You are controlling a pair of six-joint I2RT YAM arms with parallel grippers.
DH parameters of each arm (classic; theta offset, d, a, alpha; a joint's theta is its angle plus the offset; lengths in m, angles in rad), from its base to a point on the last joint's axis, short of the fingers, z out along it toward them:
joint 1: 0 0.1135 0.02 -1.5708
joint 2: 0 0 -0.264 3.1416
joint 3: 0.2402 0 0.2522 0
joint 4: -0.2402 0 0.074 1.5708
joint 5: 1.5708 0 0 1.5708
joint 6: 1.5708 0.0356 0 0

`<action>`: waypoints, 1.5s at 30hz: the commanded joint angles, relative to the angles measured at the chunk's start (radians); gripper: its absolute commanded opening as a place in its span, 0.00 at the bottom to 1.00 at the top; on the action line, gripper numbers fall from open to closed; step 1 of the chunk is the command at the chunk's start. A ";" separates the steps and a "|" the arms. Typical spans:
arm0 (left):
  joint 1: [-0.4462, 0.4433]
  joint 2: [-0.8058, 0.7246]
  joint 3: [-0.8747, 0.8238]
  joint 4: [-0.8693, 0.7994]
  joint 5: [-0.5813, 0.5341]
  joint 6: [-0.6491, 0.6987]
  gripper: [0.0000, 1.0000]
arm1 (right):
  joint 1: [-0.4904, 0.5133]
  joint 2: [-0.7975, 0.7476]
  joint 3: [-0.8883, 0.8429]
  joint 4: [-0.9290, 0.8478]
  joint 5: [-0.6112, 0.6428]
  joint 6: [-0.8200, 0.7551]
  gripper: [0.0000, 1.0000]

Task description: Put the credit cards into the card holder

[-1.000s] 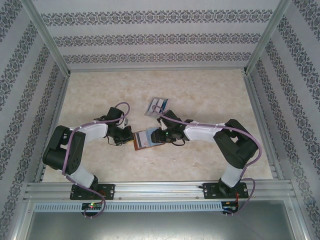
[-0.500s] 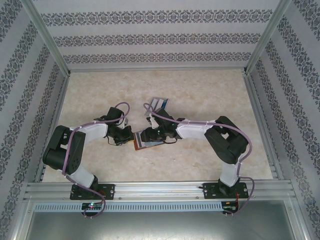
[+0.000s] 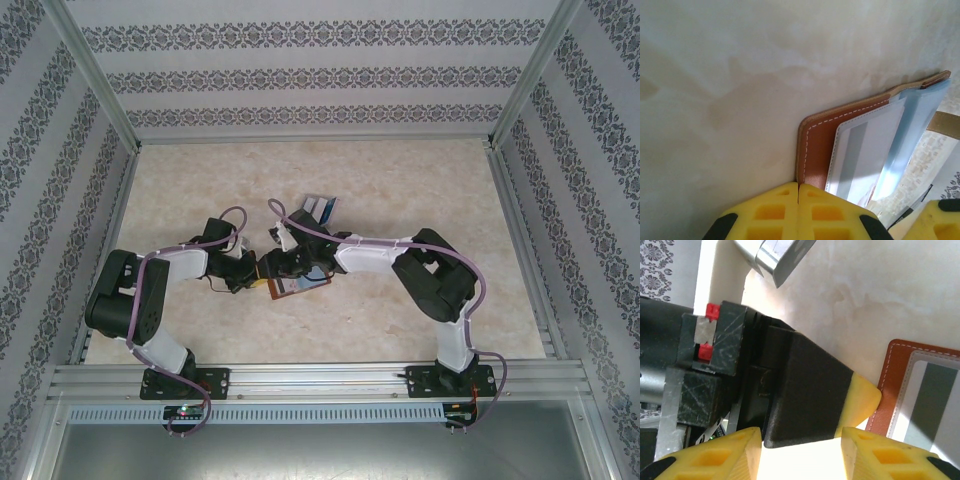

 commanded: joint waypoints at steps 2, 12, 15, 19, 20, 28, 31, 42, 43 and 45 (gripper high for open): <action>0.002 0.039 0.013 0.080 -0.003 -0.034 0.01 | 0.039 -0.162 -0.044 -0.013 0.073 -0.085 0.49; 0.003 0.020 0.011 0.038 -0.045 0.001 0.01 | -0.113 -0.294 -0.279 -0.143 0.336 -0.153 0.53; 0.002 0.007 0.016 0.013 -0.062 0.013 0.01 | -0.116 -0.277 -0.272 -0.197 0.396 -0.169 0.53; 0.002 0.003 0.021 -0.003 -0.066 0.022 0.01 | -0.115 -0.231 -0.251 -0.213 0.389 -0.165 0.53; 0.002 0.001 0.021 -0.005 -0.067 0.024 0.01 | -0.113 -0.218 -0.246 -0.213 0.380 -0.164 0.53; 0.002 0.004 0.018 -0.004 -0.070 0.021 0.01 | -0.089 -0.167 -0.223 -0.183 0.329 -0.163 0.51; 0.002 0.007 0.022 -0.004 -0.069 0.021 0.01 | -0.083 -0.169 -0.211 -0.188 0.327 -0.168 0.47; 0.002 0.011 0.028 -0.011 -0.070 0.027 0.00 | -0.081 -0.202 -0.195 -0.217 0.343 -0.181 0.45; 0.002 0.011 0.029 -0.013 -0.069 0.030 0.00 | -0.081 -0.206 -0.195 -0.222 0.351 -0.186 0.47; 0.002 0.012 0.027 -0.011 -0.070 0.031 0.00 | -0.081 -0.215 -0.191 -0.241 0.376 -0.193 0.49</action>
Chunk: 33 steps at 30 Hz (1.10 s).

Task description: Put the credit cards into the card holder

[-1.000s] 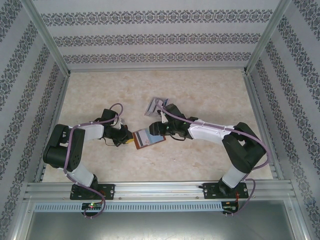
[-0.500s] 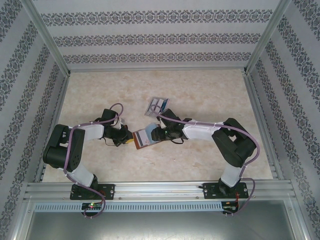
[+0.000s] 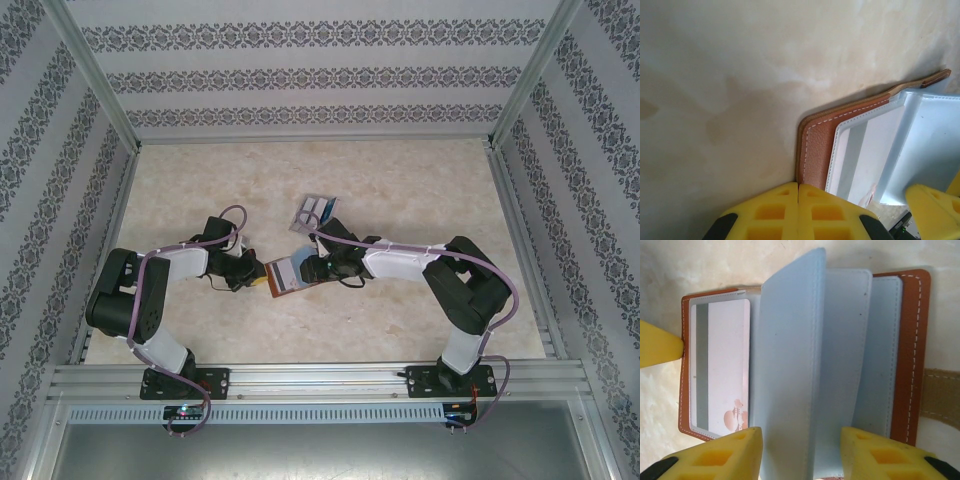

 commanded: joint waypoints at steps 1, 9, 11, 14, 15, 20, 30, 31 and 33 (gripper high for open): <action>-0.001 0.007 0.014 -0.014 -0.053 0.027 0.00 | 0.009 -0.033 0.026 -0.044 0.040 -0.031 0.49; -0.002 0.008 0.013 -0.016 -0.057 0.033 0.00 | 0.012 -0.026 0.038 -0.065 0.061 -0.047 0.39; -0.001 0.008 0.012 -0.016 -0.058 0.034 0.00 | 0.019 -0.019 0.046 -0.063 0.058 -0.047 0.34; -0.001 0.010 0.013 -0.019 -0.061 0.037 0.00 | 0.027 -0.009 0.059 -0.063 0.055 -0.051 0.34; -0.001 0.010 0.015 -0.021 -0.062 0.038 0.00 | 0.031 -0.007 0.065 -0.068 0.061 -0.053 0.37; -0.002 0.007 0.016 -0.025 -0.067 0.041 0.00 | 0.040 0.010 0.095 -0.118 0.123 -0.066 0.46; -0.001 0.007 0.016 -0.032 -0.071 0.048 0.00 | 0.070 0.039 0.134 -0.101 0.063 -0.077 0.30; -0.001 0.007 0.017 -0.033 -0.070 0.048 0.00 | 0.069 0.035 0.130 -0.080 0.032 -0.070 0.29; -0.001 0.003 0.022 -0.040 -0.069 0.053 0.00 | 0.068 0.023 0.122 -0.037 -0.025 -0.056 0.29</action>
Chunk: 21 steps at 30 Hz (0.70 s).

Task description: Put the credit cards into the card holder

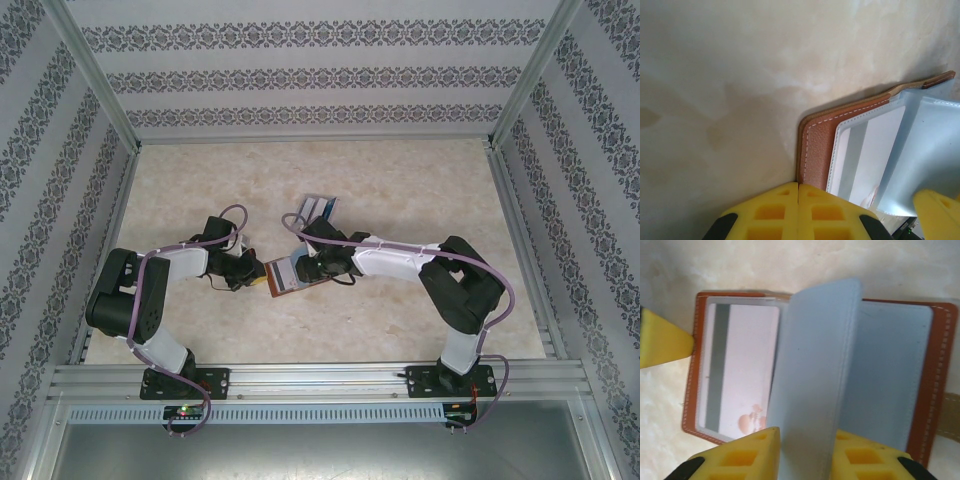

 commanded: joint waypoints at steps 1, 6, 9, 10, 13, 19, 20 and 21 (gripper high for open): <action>-0.001 -0.003 0.025 -0.051 -0.059 0.039 0.00 | 0.007 -0.009 0.007 0.076 -0.119 0.018 0.29; 0.003 -0.035 0.077 -0.137 -0.080 0.093 0.24 | -0.034 -0.007 -0.037 0.192 -0.270 0.083 0.24; 0.013 -0.078 0.102 -0.173 -0.084 0.108 0.34 | -0.063 0.005 -0.073 0.282 -0.359 0.134 0.22; 0.015 -0.090 0.112 -0.184 -0.083 0.113 0.35 | -0.069 0.009 -0.079 0.299 -0.374 0.142 0.22; 0.018 -0.117 0.142 -0.217 -0.076 0.125 0.40 | -0.076 0.019 -0.088 0.321 -0.392 0.152 0.22; 0.014 -0.122 0.127 -0.117 0.023 0.057 0.40 | -0.089 0.027 -0.123 0.396 -0.419 0.190 0.30; 0.008 -0.121 0.113 -0.077 0.037 0.034 0.41 | -0.094 0.027 -0.132 0.411 -0.423 0.200 0.30; -0.003 -0.121 0.099 -0.039 0.045 0.011 0.41 | -0.100 0.027 -0.141 0.422 -0.426 0.207 0.30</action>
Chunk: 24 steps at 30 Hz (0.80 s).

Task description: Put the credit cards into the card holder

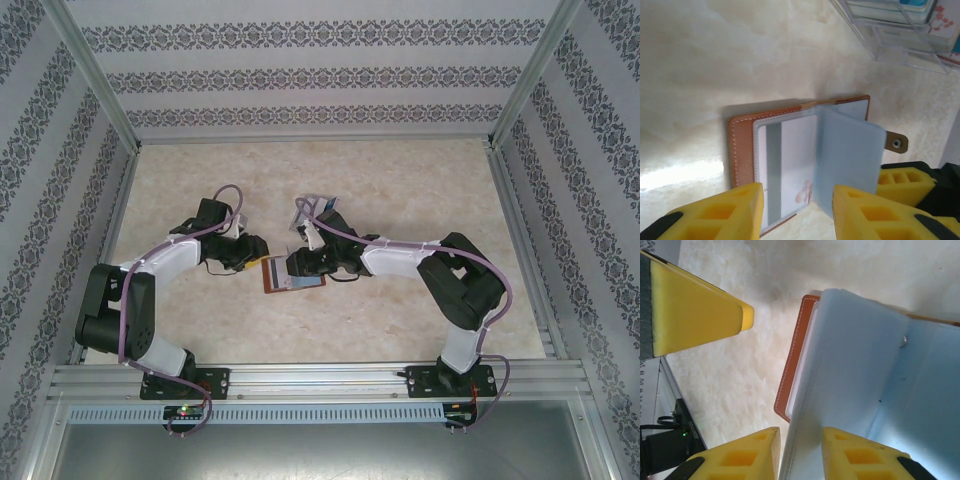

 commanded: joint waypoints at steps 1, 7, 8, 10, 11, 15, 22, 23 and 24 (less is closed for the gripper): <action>-0.021 -0.009 -0.036 0.121 0.069 -0.069 0.41 | -0.021 0.017 -0.040 0.083 -0.047 0.044 0.29; -0.076 0.011 -0.062 0.239 0.076 -0.128 0.47 | -0.050 0.031 -0.096 0.189 -0.091 0.086 0.23; -0.084 0.019 -0.062 0.253 0.078 -0.134 0.49 | -0.056 0.038 -0.108 0.223 -0.105 0.102 0.23; -0.099 0.036 -0.053 0.262 0.081 -0.136 0.51 | -0.064 0.053 -0.124 0.281 -0.131 0.129 0.22; -0.105 0.047 -0.046 0.263 0.082 -0.136 0.51 | -0.068 0.062 -0.130 0.311 -0.147 0.142 0.22; -0.127 0.090 -0.026 0.263 0.077 -0.133 0.52 | -0.067 0.087 -0.137 0.373 -0.178 0.168 0.22; -0.145 0.138 -0.004 0.246 0.040 -0.132 0.52 | -0.068 0.085 -0.137 0.348 -0.165 0.145 0.23; -0.147 0.141 0.000 0.242 0.038 -0.130 0.52 | -0.069 0.085 -0.137 0.339 -0.161 0.141 0.23; -0.151 0.145 0.009 0.235 0.036 -0.127 0.53 | -0.069 0.083 -0.140 0.336 -0.158 0.137 0.23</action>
